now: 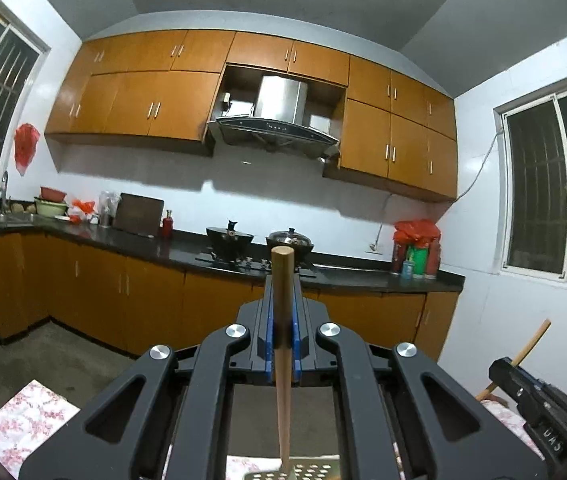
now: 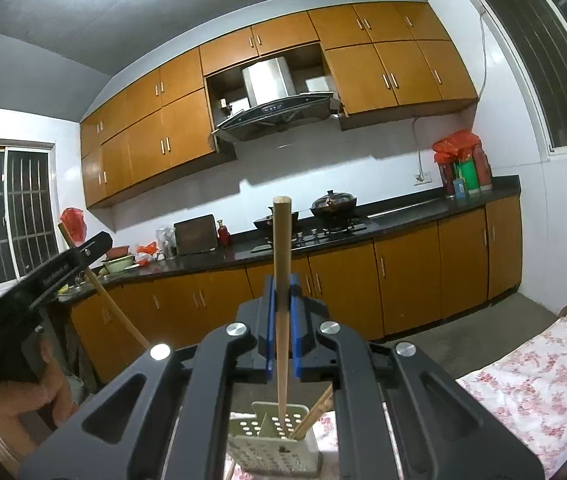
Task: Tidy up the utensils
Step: 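Open both tools to drop the chopsticks into the holder, then move both open tools back down toward the last loose chopsticks, then grasp the last chopstick with the right tool while the left tool grasps one, then lift both chopsticks upright and carry them over the green holder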
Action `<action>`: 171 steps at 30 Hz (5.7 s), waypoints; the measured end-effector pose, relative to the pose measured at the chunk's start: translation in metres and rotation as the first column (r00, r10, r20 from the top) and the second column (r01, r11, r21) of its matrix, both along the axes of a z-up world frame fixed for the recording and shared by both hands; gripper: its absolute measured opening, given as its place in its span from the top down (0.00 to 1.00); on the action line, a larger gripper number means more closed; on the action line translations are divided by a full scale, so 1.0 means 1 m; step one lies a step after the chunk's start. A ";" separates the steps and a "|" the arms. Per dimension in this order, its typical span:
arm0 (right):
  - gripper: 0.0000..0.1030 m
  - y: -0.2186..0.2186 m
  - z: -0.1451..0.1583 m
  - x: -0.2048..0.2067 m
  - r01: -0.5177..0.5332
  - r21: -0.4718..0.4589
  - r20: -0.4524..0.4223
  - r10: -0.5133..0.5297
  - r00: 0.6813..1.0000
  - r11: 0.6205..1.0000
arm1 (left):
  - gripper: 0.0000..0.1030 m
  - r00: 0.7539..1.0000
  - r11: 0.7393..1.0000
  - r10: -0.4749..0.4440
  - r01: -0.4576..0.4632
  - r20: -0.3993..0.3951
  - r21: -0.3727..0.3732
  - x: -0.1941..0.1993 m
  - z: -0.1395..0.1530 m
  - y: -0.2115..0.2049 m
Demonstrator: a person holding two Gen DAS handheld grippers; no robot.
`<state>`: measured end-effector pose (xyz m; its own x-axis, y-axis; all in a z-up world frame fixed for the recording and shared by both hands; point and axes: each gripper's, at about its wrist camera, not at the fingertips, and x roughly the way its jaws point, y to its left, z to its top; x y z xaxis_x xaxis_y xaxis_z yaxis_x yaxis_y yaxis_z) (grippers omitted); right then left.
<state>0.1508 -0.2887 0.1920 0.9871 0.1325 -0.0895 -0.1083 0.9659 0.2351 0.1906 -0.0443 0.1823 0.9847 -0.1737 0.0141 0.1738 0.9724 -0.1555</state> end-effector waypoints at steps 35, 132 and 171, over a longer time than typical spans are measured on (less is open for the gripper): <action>0.72 -0.002 -0.040 -0.031 0.037 -0.097 -0.203 -0.056 0.977 0.995 | 0.82 0.972 1.000 0.002 -0.006 -0.236 -0.015 -0.023 -0.046 0.042; 0.91 0.020 -0.265 -0.014 -0.057 -0.229 -0.700 -0.124 0.703 0.972 | 0.92 0.639 0.979 0.062 0.112 -0.766 0.172 -0.033 -0.276 0.055; 0.92 0.000 -0.219 -0.038 -0.033 -0.135 -0.603 -0.056 0.796 0.990 | 0.92 0.694 0.969 -0.001 0.179 -0.720 0.171 -0.056 -0.247 0.052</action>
